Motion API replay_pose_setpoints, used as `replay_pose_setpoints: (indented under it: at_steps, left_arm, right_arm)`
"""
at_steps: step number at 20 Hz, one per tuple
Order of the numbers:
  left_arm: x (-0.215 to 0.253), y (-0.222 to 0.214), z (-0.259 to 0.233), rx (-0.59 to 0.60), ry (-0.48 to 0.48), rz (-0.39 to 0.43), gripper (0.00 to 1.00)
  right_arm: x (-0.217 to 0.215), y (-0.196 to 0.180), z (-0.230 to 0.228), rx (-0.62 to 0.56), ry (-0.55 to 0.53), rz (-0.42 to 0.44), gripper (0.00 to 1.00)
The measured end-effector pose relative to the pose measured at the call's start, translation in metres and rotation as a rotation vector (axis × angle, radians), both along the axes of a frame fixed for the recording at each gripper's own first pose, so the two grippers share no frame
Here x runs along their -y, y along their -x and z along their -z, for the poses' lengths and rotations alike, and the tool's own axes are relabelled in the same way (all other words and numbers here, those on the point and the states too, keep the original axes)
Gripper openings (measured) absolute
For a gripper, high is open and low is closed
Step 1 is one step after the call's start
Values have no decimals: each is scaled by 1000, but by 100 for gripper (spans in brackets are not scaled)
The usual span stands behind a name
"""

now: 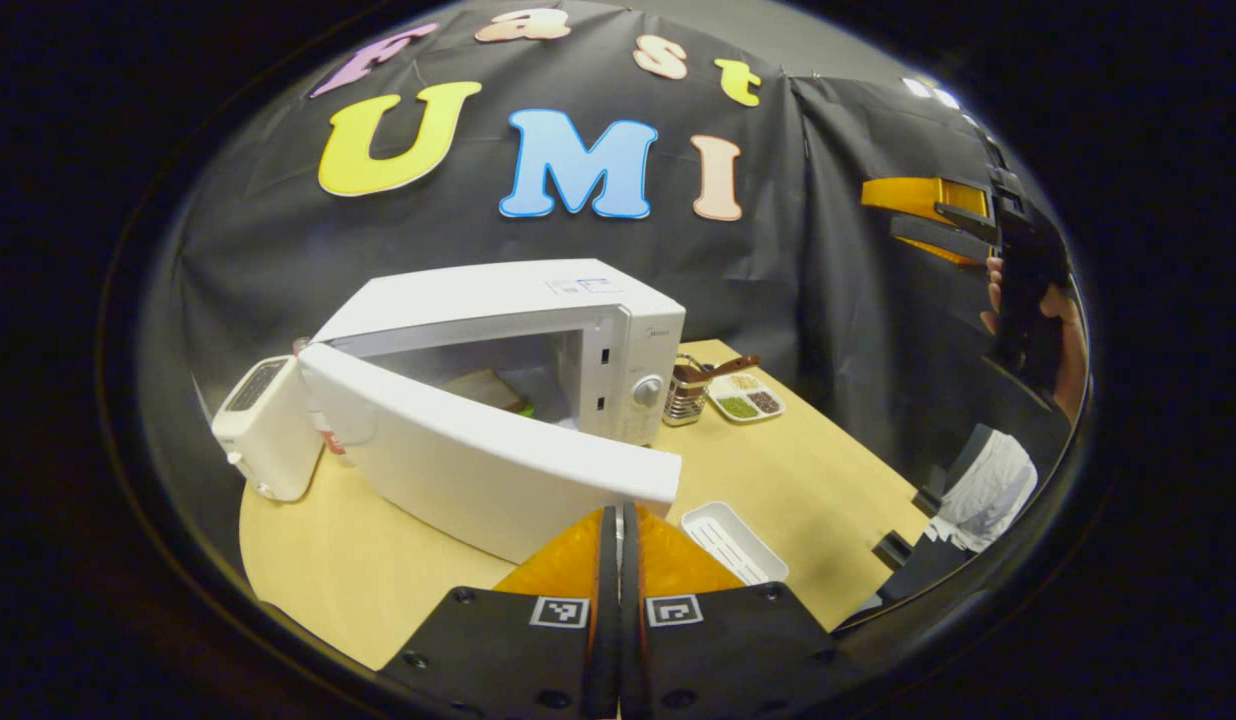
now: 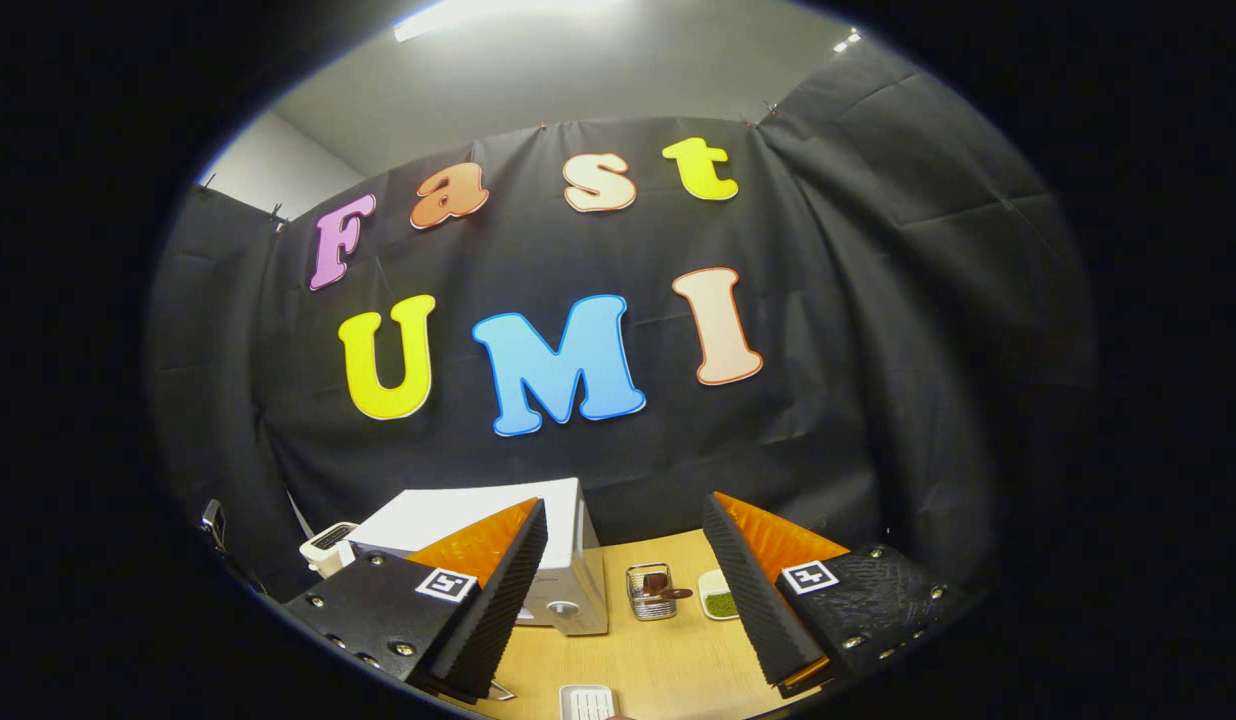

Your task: Open the microwave oven with the left hand, put the food in, and close the microwave oven.

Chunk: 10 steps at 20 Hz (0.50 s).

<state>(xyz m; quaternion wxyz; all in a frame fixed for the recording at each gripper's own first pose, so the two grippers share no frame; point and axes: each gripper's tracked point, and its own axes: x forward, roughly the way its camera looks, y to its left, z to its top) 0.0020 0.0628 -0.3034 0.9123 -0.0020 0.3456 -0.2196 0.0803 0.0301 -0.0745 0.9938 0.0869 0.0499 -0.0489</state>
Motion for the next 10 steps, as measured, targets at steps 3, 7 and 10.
replay_pose_setpoints:
  at_steps: [3, 7, 10]
  left_arm:
    - [9, -16, 3, -2, 2, 6, 7]
    - [17, -36, 4, 1, 2, 20, 7]
    - [27, -41, 8, 3, 4, 20, 7]
  right_arm:
    - [12, 0, 5, -10, -11, 25, 95]
    - [22, -3, 4, -8, -4, 45, 95]
    - [24, -6, 3, -6, 3, 46, 95]
